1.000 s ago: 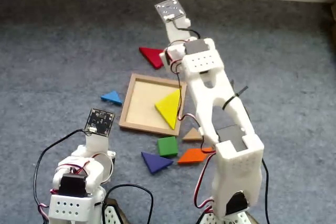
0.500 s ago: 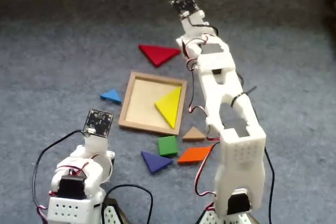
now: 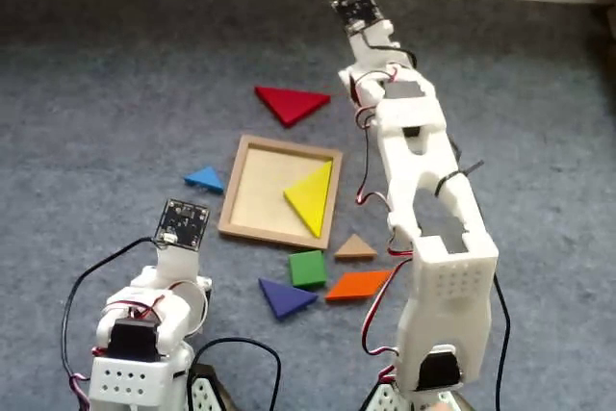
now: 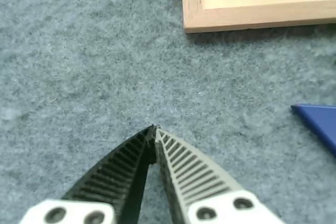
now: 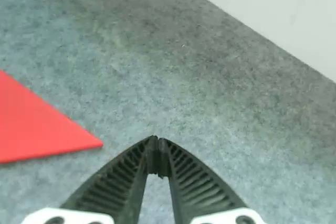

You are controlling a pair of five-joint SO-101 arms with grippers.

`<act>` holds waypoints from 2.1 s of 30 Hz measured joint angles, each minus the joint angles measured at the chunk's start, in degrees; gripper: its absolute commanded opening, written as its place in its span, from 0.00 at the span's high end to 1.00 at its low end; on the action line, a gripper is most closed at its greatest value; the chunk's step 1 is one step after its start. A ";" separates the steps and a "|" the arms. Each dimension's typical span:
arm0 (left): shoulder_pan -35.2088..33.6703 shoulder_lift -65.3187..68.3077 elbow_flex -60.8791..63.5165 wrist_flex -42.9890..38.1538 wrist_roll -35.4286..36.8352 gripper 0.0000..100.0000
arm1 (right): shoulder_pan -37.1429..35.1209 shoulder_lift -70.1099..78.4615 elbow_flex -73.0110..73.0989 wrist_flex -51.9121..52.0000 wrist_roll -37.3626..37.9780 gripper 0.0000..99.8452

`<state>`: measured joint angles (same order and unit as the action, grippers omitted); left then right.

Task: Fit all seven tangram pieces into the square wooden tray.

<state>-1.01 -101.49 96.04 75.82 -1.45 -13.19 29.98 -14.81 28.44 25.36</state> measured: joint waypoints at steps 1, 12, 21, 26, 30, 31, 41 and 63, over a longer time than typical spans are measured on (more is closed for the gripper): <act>0.00 0.00 0.00 0.00 0.00 1.00 | 0.18 0.00 0.00 -1.32 -1.14 1.00; 0.00 0.00 0.00 0.00 0.00 1.00 | 0.44 10.37 0.00 -21.63 -9.23 1.00; 0.00 0.00 0.00 0.00 0.00 1.00 | 0.35 11.69 0.00 -24.97 -16.44 1.00; 0.00 0.00 0.00 0.00 0.00 1.00 | 0.26 11.69 0.00 -24.97 -18.11 1.00; 0.00 0.00 0.00 0.00 0.00 1.00 | 0.26 11.69 0.00 -24.97 -18.37 1.00; 0.00 0.00 0.00 0.00 0.00 1.00 | 0.26 11.69 0.00 -24.97 -18.46 1.00; 0.00 0.00 0.00 0.00 0.00 1.00 | 0.26 11.69 0.00 -24.97 -18.46 1.00; 0.00 0.00 0.00 0.00 0.00 1.00 | 0.18 31.74 -24.09 -16.35 -18.46 1.00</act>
<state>-1.01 -101.49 96.04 75.82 -1.45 -13.01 61.71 -38.90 12.09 6.90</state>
